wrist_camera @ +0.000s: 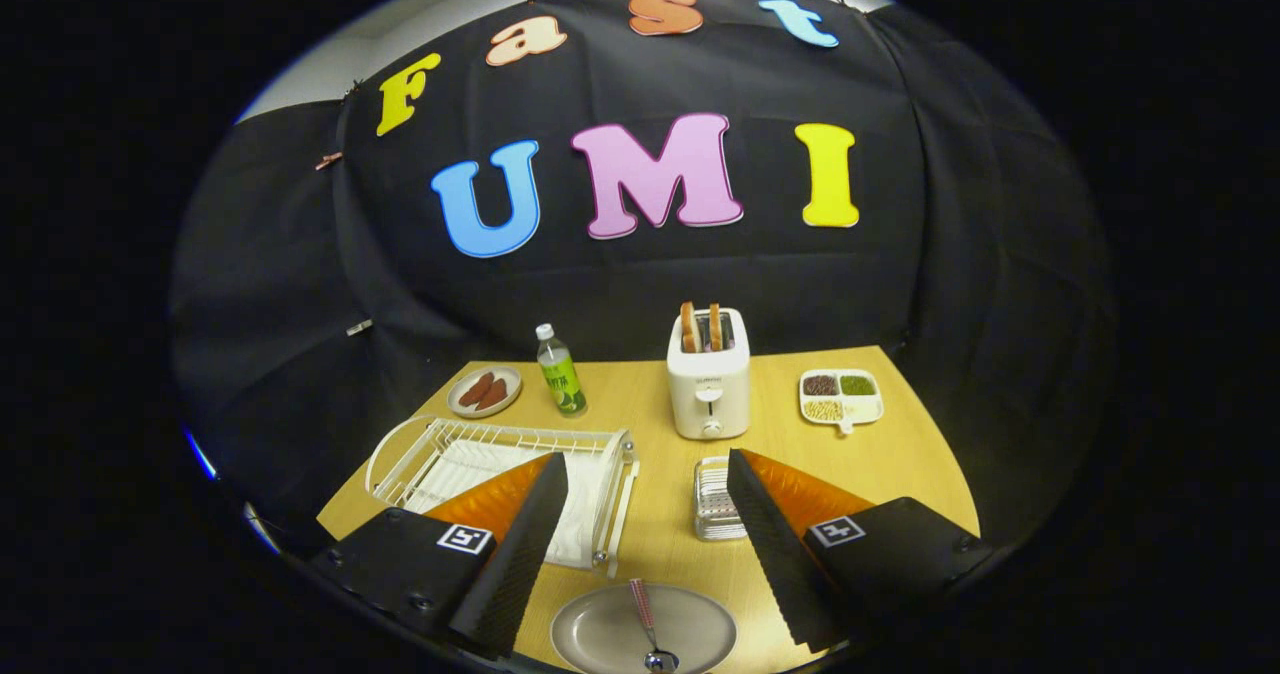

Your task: Take the plate from the dish rack, then take the spoon from the basket and place it into the plate.

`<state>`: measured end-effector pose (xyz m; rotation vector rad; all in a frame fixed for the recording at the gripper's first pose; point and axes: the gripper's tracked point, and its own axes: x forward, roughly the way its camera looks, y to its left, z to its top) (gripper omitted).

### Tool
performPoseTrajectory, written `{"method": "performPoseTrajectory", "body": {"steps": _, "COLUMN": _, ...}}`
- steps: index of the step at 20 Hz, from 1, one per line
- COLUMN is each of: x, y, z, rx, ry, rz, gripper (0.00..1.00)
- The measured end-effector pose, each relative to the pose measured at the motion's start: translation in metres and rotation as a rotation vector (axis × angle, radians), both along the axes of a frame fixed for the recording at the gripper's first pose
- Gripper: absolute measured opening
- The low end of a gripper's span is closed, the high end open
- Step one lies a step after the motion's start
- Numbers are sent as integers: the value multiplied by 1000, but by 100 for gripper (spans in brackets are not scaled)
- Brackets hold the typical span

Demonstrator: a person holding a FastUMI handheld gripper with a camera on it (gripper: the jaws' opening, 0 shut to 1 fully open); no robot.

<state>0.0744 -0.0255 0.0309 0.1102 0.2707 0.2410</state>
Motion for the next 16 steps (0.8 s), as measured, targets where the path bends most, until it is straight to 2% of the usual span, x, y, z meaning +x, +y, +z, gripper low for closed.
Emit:
{"method": "performPoseTrajectory", "body": {"steps": 6, "x": -20, "y": -23, "z": 49, "rx": -23, "ry": -149, "rz": -113, "gripper": 98}}
{"method": "performPoseTrajectory", "body": {"steps": 13, "x": -61, "y": -20, "z": 43, "rx": -81, "ry": -175, "rz": -128, "gripper": 98}}
{"method": "performPoseTrajectory", "body": {"steps": 16, "x": -76, "y": -17, "z": 34, "rx": -59, "ry": -173, "rz": -125, "gripper": 98}}
